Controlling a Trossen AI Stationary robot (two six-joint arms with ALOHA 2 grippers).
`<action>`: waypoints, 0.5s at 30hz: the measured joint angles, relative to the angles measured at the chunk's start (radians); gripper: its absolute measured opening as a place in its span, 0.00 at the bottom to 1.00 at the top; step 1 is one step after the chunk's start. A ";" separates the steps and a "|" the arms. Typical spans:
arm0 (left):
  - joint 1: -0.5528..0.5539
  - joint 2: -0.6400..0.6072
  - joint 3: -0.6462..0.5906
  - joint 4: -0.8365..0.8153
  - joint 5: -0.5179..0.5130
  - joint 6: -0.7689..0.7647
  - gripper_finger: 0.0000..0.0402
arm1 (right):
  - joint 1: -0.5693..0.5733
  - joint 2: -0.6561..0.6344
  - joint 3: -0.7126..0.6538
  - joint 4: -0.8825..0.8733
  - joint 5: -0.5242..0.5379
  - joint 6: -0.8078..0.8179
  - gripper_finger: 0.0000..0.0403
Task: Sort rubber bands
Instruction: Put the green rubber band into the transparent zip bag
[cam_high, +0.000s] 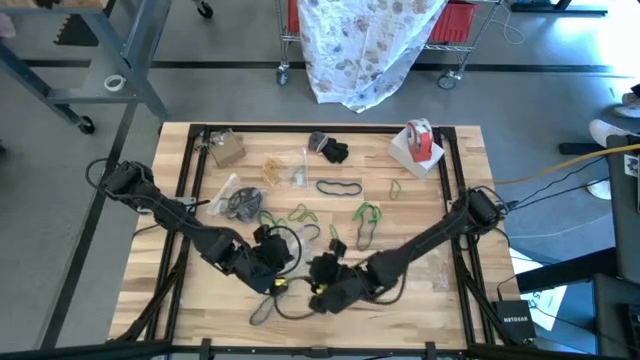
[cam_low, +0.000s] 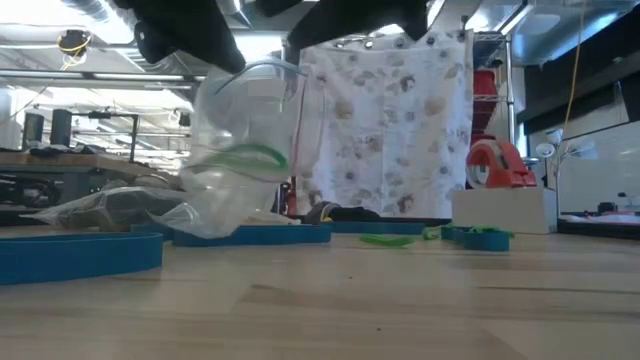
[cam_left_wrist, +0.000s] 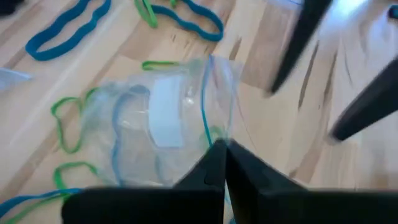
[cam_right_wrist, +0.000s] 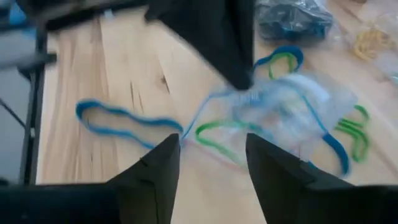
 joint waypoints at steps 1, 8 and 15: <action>0.001 0.000 0.000 0.002 -0.001 0.003 0.00 | 0.007 -0.001 0.018 -0.052 -0.002 0.000 0.44; 0.001 0.000 0.000 -0.011 0.000 0.023 0.00 | 0.047 -0.005 0.054 -0.457 0.039 0.126 0.44; 0.001 0.000 0.000 -0.016 0.000 0.042 0.00 | -0.050 -0.003 -0.153 -0.436 -0.074 0.219 0.44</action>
